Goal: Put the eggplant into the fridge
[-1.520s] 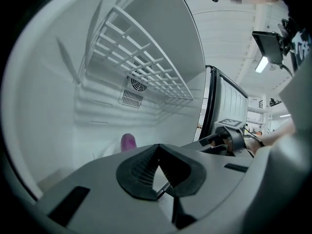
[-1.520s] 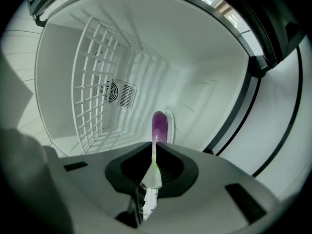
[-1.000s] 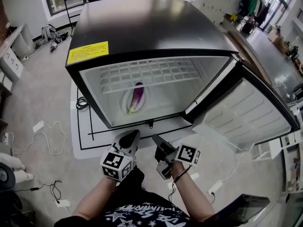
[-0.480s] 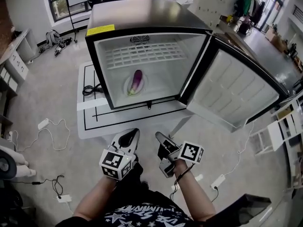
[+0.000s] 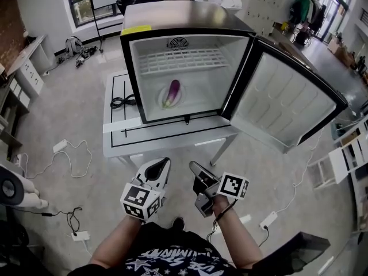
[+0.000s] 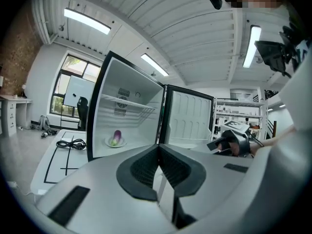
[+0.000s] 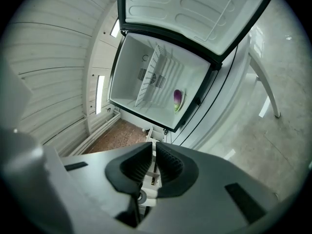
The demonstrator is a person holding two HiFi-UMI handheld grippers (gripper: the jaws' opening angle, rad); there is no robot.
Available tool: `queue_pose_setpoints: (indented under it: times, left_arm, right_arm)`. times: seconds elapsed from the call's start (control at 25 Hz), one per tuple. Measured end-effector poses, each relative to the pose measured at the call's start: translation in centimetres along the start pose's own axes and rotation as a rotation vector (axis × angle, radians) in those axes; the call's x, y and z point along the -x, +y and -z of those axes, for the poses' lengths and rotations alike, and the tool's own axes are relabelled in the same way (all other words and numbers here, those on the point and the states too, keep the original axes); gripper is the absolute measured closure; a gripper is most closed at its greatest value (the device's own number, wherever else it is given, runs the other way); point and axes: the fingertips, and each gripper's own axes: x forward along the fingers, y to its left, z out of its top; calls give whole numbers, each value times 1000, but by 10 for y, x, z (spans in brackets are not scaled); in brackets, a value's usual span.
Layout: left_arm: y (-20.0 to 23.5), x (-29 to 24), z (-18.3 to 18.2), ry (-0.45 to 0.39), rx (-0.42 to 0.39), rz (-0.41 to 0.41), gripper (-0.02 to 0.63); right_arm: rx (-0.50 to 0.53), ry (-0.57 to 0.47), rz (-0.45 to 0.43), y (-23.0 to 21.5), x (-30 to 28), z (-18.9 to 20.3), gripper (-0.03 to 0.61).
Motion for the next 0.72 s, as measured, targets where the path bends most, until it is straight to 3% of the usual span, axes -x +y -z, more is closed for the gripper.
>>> queue_pose_setpoints:
  times: [0.24, 0.72]
  left_arm:
    - [7, 19, 8, 18, 4, 14, 604]
    - [22, 98, 24, 39, 9, 35, 604]
  right_arm:
    - [8, -1, 13, 5, -7, 20, 548]
    - [9, 26, 33, 38, -25, 99, 548]
